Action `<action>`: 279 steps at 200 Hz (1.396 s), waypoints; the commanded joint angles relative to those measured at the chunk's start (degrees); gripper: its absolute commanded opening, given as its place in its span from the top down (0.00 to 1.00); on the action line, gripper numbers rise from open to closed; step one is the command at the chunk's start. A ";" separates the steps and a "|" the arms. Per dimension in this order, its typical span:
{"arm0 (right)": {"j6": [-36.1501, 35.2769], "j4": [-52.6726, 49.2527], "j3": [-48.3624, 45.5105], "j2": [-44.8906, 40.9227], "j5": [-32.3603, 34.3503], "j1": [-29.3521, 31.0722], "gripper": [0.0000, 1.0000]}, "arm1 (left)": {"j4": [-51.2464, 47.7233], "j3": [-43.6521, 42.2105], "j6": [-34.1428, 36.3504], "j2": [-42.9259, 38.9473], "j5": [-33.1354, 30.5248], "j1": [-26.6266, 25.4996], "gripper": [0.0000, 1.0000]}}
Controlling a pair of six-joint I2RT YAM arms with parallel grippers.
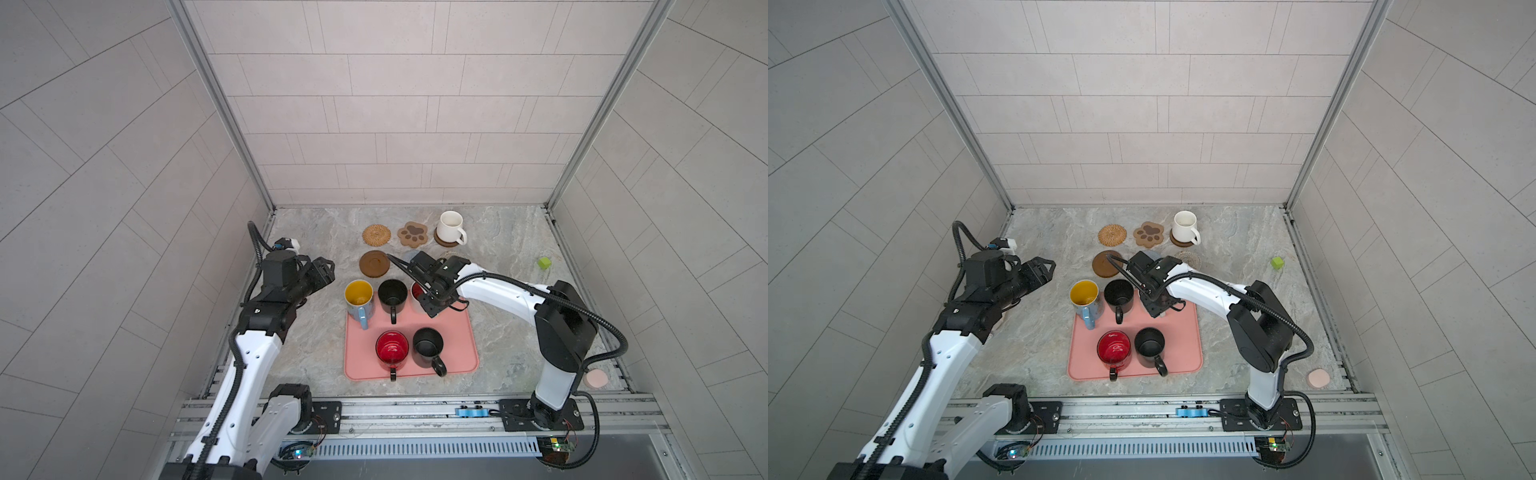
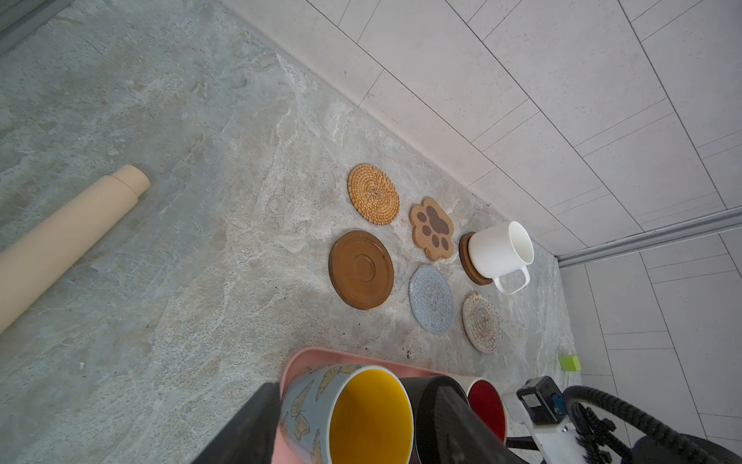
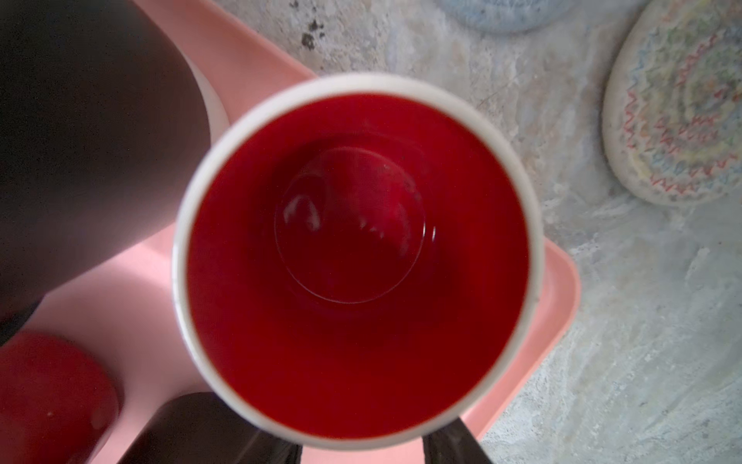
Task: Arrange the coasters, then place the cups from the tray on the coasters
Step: 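Lower the open right gripper onto the rim of the red-lined white mug, then close the right gripper on the red-lined white mug's rim and lift it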
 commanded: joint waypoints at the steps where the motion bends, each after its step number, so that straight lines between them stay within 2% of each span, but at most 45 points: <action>1: -1.29 1.54 -0.89 -1.82 0.55 -0.83 0.53 | -0.09 1.37 0.92 -0.31 -0.36 0.29 0.31; 88: -2.81 3.58 -2.21 -2.05 0.29 -2.38 0.69 | 0.17 1.92 0.67 0.48 0.03 0.22 0.31; 219: -3.72 7.05 -3.64 -2.12 -0.25 -2.99 0.86 | 0.08 1.48 0.95 0.13 -0.21 0.17 0.31; 279: -3.40 12.03 -8.34 -6.56 2.76 -2.82 0.91 | 0.24 1.15 1.02 0.35 -0.35 0.23 0.31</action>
